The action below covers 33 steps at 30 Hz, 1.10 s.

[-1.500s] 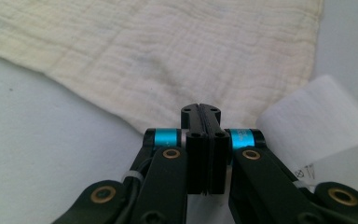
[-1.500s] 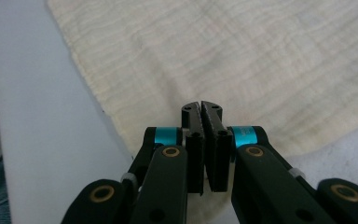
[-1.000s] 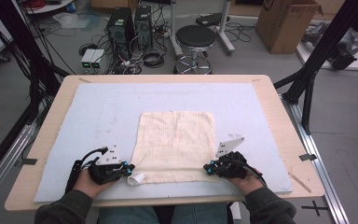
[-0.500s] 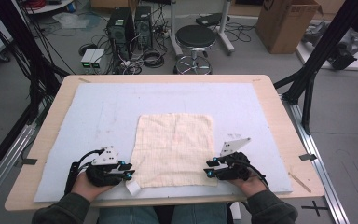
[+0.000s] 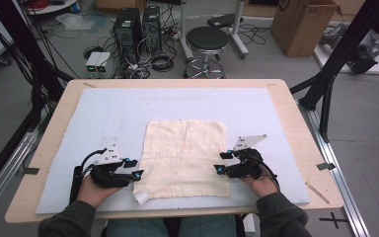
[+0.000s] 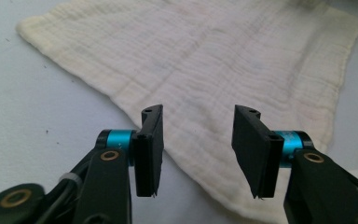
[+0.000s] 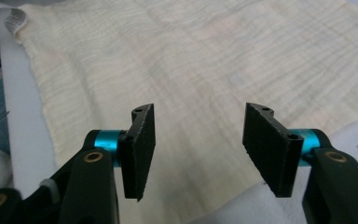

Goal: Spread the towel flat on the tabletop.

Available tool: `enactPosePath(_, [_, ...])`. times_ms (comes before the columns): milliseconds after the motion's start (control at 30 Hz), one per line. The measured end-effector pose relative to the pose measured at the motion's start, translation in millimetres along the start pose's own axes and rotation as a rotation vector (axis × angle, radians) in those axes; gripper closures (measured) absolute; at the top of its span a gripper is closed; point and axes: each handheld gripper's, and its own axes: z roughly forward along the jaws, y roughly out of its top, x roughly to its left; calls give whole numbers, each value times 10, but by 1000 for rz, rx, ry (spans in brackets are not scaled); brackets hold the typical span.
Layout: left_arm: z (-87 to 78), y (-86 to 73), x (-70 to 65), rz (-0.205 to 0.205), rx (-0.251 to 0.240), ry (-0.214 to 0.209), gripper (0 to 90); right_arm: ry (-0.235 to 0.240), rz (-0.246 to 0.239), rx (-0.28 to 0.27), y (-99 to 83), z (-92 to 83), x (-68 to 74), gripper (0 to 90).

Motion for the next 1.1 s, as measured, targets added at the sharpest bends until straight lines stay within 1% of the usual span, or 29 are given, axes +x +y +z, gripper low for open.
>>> enactPosePath(33, [-3, 5, 0, 0, -4, 3, 505, -2, 8, 4, 7, 5, -2, 403])
enactPosePath(100, [-3, 19, 7, -3, -13, 3, 496, -4, 4, -2, 18, 12, -12, 385])
enactPosePath(133, [-1, 23, 10, -10, -17, 2, 494, -13, 0, -7, 23, 15, -17, 373])
enactPosePath(200, [-2, 31, 13, -9, -21, 3, 479, -2, 21, -19, 28, 18, -27, 369])
enactPosePath(267, [-6, 38, 2, -2, -16, 7, 448, -13, 31, -27, 34, 26, -31, 350])
enactPosePath(333, [-14, 39, -8, -2, -18, 9, 427, -17, 38, -20, 39, 43, -29, 333])
enactPosePath(400, [-20, 38, -14, 1, -19, 10, 425, -23, 29, -19, 47, 67, -24, 311])
enactPosePath(433, [-22, 36, -16, -2, -17, 10, 421, -20, 32, -14, 51, 75, -18, 308])
enactPosePath(467, [-22, 34, -15, -1, -15, 10, 419, -23, 17, -19, 56, 89, -15, 301])
enactPosePath(533, [-14, 29, -17, 1, -12, 13, 415, -27, 8, -15, 64, 103, 15, 287])
enactPosePath(567, [-6, 27, -22, -5, -18, 14, 409, -27, 9, -15, 68, 108, 22, 278])
enactPosePath(600, [-3, 27, -23, -3, -17, 16, 404, -26, 7, -13, 71, 113, 27, 271])
enactPosePath(700, [-6, 26, -25, 0, -22, 25, 395, -43, 5, -16, 74, 113, 28, 252])
enactPosePath(733, [-10, 24, -21, 6, -19, 29, 394, -47, 3, -20, 73, 109, 25, 249])
enactPosePath(833, [-11, 16, -17, 5, -21, 37, 392, -59, 15, -18, 69, 95, 23, 248])
enactPosePath(933, [-30, 23, -17, 10, -39, 41, 392, -52, 12, -18, 68, 104, 29, 247])
enactPosePath(967, [-28, 23, -19, 4, -44, 45, 392, -52, 10, -18, 69, 102, 32, 247])
enactPosePath(1000, [-32, 23, -13, 8, -42, 48, 392, -54, 7, -22, 71, 99, 36, 247])
enactPosePath(1100, [-36, 20, -7, 3, -45, 50, 389, -58, 6, -28, 72, 91, 38, 242])
